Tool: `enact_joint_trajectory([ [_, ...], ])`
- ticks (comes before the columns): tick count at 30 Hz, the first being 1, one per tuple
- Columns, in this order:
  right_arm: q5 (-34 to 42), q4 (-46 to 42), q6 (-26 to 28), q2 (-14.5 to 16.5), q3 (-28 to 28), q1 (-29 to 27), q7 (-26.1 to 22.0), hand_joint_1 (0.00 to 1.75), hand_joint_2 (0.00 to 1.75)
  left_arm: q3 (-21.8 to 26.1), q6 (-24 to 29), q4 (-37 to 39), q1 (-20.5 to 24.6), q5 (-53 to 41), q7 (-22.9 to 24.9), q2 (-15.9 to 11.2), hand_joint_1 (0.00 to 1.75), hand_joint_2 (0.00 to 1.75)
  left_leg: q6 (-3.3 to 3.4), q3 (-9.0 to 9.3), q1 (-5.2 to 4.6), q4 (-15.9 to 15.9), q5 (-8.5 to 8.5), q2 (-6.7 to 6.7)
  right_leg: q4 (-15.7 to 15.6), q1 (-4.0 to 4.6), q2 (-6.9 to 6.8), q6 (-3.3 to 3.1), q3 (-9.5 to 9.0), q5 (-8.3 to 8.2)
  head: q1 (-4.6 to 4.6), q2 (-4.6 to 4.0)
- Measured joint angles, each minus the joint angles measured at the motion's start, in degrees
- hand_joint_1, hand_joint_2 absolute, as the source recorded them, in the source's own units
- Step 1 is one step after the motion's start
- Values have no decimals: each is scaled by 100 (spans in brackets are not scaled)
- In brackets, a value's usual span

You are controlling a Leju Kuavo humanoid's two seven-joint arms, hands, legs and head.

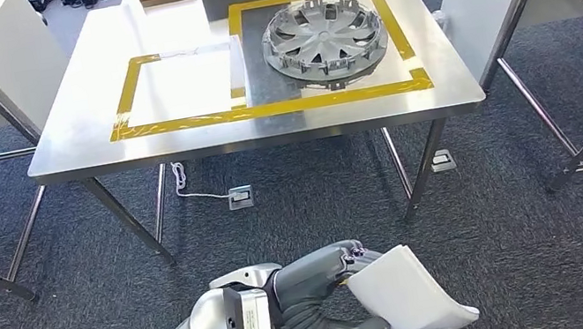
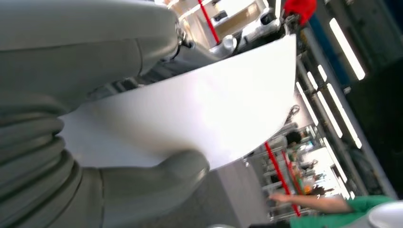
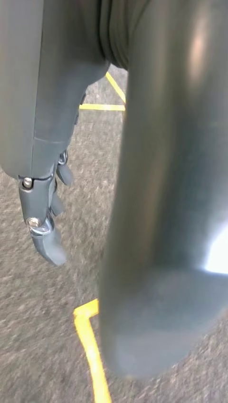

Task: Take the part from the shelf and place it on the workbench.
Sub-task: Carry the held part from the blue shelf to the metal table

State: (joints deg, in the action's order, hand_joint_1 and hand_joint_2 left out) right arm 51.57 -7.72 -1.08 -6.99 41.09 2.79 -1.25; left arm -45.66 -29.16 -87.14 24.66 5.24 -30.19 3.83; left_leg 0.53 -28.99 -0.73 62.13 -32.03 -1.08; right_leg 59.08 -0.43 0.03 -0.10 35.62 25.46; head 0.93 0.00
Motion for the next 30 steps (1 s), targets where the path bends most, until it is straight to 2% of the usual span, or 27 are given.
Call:
enact_joint_trajectory([
  [1,2,1,6,-1,0,7,-2,0,0,-1,0,-3,10,13,-9,-10,175,175,-32,-129,9,248,-73,12,-10,-9,1,-26,-58,30,-11,0],
  [3,0,3,12,-2,8,7,-1,0,0,-3,0,3,15,26,-27,-39,175,175,-86,-569,37,923,-335,33,-13,-13,3,-52,-135,111,-34,0],
  [4,-8,4,12,-2,17,0,2,0,0,-4,0,9,9,32,-35,-57,175,175,-106,-782,48,1178,-471,39,-13,-14,3,-54,-181,159,-36,0],
  [5,-18,4,12,-1,29,-8,6,0,0,-5,-1,17,2,37,-43,-74,175,175,-116,-927,56,1280,-523,44,-13,-15,4,-51,-242,213,-38,0],
  [6,-28,5,11,-1,45,-15,9,0,0,-6,-1,25,-2,41,-50,-89,175,175,-117,-987,60,1197,-443,51,-13,-17,3,-46,-317,272,-40,0],
  [7,-36,5,11,-1,60,-18,10,0,0,-6,-2,31,-4,46,-58,-102,175,175,-105,-964,60,937,-228,72,-13,-19,-7,-39,-403,334,-43,0],
  [9,-44,8,15,-1,93,-24,11,0,0,-6,-2,39,-4,53,-78,-130,175,175,-50,-846,41,236,342,229,-7,-12,-38,-12,-559,467,-52,0],
  [10,-48,10,20,-2,111,-29,10,0,0,-8,-2,43,-4,57,-87,-141,175,175,-13,-809,28,-2,510,310,-5,0,-66,17,-613,530,-55,0],
  [11,-51,13,26,-4,127,-40,11,0,0,-11,-2,46,-5,60,-96,-150,175,175,27,-799,17,-132,604,359,-2,17,-101,54,-660,580,-56,0],
  [12,-54,16,32,-7,141,-51,10,0,0,-14,-3,49,-6,62,-103,-155,175,175,63,-798,11,-163,593,351,6,32,-133,94,-701,608,-55,0],
  [14,-46,16,35,-11,154,-59,3,0,0,-18,-4,44,-7,64,-113,-155,175,175,129,-719,32,-192,614,255,53,32,-171,157,-741,632,-49,0],
  [15,-35,16,33,-12,156,-52,-5,0,0,-18,-4,42,-2,66,-117,-152,175,175,161,-666,43,-210,599,222,178,20,-148,180,-690,651,-38,0],
  [16,-22,16,30,-13,157,-37,-15,0,0,-18,-4,41,2,66,-121,-149,175,175,191,-616,54,-225,578,196,414,8,-119,202,-559,715,-23,0],
  [19,-4,16,25,-14,160,-12,-47,0,0,-19,-4,48,-2,65,-122,-147,175,175,236,-527,54,-242,479,138,1380,-8,-63,260,141,1078,7,0],
  [20,-5,16,25,-14,160,-20,-55,0,0,-19,-4,51,-8,64,-122,-148,175,175,234,-489,53,-242,441,114,1518,-8,-63,265,314,1114,10,0],
  [21,-5,16,25,-14,161,-31,-61,0,0,-19,-4,54,-13,64,-122,-149,175,175,226,-440,52,-242,399,92,1480,-9,-63,262,401,1032,15,0],
  [22,-4,16,25,-15,161,-40,-64,0,0,-19,-3,56,-15,63,-122,-149,175,175,211,-376,53,-242,352,76,1245,-9,-63,251,392,812,20,0],
  [23,-4,16,26,-19,162,-47,-65,0,0,-19,-2,57,-15,63,-122,-149,175,175,192,-312,54,-242,300,68,877,-8,-63,233,316,497,25,0],
  [24,-4,16,26,-21,163,-50,-64,0,0,-19,1,60,-12,62,-123,-151,175,175,168,-250,49,-236,250,65,525,-2,-64,212,234,255,28,0],
  [25,-4,17,25,-25,164,-49,-63,0,0,-20,4,64,-9,61,-123,-155,175,175,141,-213,43,-234,207,65,255,10,-67,184,165,123,32,0],
  [26,-5,17,25,-26,166,-49,-62,0,0,-21,9,69,-4,58,-123,-157,175,175,107,-193,36,-238,169,65,107,23,-67,152,129,55,33,0],
  [30,-5,18,37,-22,168,-55,-57,0,0,-30,30,73,16,47,-127,-164,175,175,-35,-129,26,-102,90,69,17,-2,-59,8,-37,89,20,0],
])
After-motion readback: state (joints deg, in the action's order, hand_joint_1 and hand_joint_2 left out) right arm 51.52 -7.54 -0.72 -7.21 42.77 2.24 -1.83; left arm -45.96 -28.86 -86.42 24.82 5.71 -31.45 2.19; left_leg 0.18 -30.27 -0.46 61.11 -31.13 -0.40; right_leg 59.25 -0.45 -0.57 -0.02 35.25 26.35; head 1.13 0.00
